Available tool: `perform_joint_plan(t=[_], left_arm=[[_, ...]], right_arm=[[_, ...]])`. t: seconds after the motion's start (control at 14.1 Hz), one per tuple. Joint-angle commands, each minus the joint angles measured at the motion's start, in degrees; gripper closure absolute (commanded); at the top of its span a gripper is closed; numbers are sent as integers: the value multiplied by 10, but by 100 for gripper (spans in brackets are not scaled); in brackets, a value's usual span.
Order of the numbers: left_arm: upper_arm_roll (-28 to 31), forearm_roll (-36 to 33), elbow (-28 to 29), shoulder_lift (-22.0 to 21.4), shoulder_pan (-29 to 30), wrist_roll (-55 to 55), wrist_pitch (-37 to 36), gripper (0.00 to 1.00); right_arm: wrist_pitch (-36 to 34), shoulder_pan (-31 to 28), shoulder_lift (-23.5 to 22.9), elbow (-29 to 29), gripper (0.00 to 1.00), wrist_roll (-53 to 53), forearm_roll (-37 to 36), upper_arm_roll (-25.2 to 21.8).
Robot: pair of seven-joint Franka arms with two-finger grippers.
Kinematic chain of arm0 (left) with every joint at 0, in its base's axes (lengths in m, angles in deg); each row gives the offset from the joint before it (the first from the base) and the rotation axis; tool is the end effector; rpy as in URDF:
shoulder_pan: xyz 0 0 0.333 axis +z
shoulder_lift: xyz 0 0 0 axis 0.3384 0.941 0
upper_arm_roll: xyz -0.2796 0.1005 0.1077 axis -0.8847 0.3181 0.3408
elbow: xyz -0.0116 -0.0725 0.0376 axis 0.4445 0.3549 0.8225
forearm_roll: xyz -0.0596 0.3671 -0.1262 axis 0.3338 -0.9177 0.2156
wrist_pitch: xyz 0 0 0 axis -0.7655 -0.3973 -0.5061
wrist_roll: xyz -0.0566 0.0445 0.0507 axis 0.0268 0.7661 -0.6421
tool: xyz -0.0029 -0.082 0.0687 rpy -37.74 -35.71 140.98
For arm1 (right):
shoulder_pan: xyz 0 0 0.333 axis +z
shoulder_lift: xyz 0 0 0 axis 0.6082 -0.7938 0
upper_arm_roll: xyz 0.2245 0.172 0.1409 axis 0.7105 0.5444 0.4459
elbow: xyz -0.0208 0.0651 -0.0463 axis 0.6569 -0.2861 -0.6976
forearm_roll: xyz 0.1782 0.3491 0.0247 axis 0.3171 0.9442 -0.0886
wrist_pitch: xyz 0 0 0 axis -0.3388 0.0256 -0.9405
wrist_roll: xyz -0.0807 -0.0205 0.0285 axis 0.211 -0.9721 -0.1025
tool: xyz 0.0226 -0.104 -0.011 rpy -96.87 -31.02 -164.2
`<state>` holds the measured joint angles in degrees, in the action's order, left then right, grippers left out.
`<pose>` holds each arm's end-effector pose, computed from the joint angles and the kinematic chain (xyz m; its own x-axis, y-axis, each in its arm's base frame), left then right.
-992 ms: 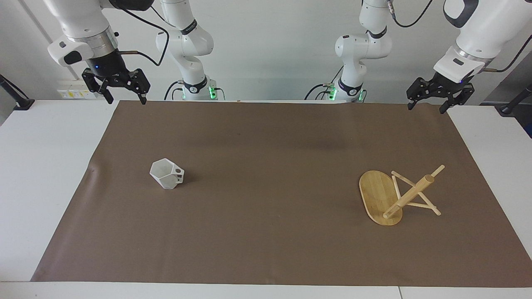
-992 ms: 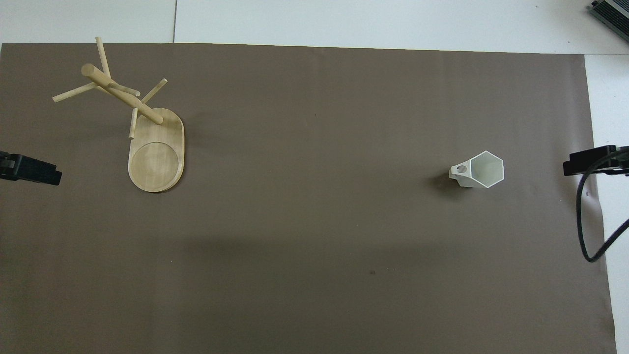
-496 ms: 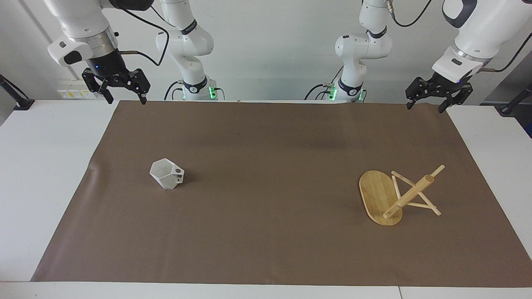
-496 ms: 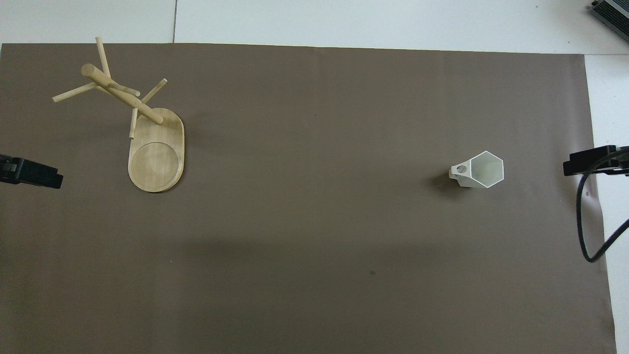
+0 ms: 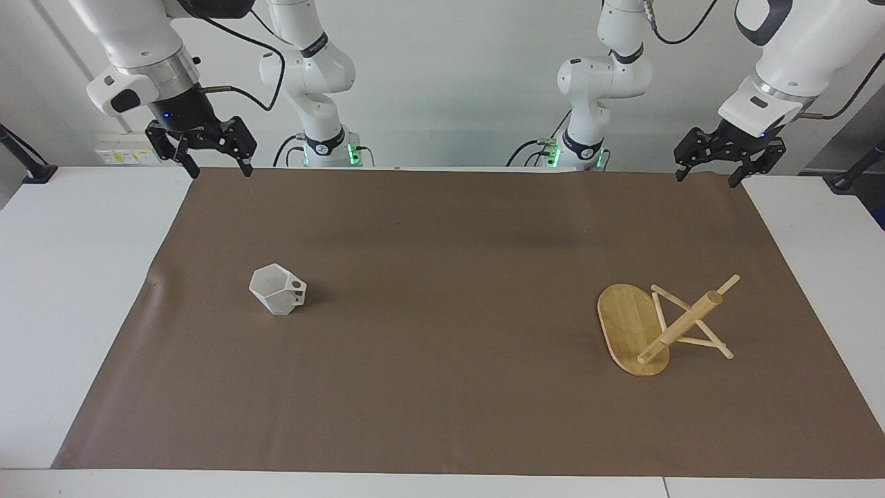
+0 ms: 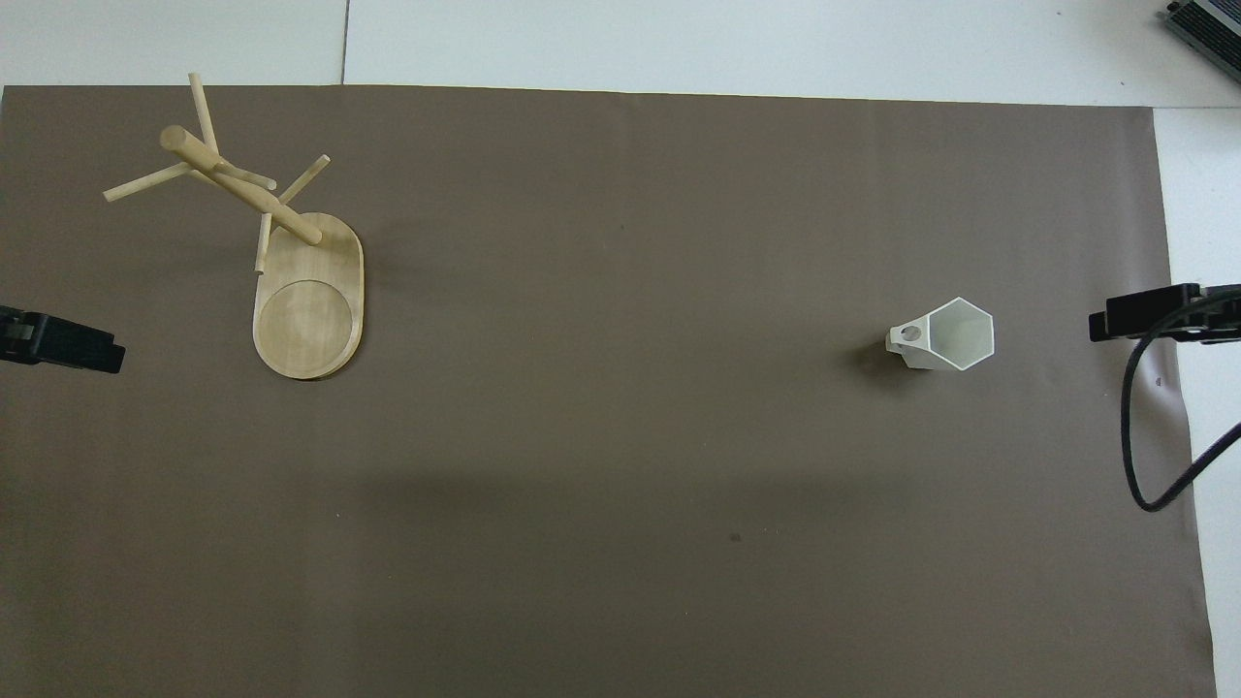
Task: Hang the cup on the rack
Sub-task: 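Move the right gripper toward the white hexagonal cup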
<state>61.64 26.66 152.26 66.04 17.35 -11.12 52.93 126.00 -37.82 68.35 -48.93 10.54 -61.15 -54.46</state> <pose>0.5256 -0.0175 0.6315 0.9770 -0.2092 -0.0425 -0.2086 -0.9778 0.0171 0.5330 -0.0287 0.6385 0.9971 -0.0379 0.0654 -0.0336 -0.9972 -0.0661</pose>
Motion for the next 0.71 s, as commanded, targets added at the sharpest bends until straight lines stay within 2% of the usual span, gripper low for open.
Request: perform_joint_plan(t=[0.0, 0.35, 0.64], left_arm=[[-7, -3, 16, -16, 8, -1, -3, 0], [-5, -3, 17, -16, 8, -1, -3, 0], [-5, -3, 17, -17, 8, -1, -3, 0]], right_arm=[[68, -5, 32, -80, 0, -7, 11, -1], [167, -11, 19, -159, 0, -8, 10, -6], [243, -17, -17, -197, 0, -40, 9, -5]])
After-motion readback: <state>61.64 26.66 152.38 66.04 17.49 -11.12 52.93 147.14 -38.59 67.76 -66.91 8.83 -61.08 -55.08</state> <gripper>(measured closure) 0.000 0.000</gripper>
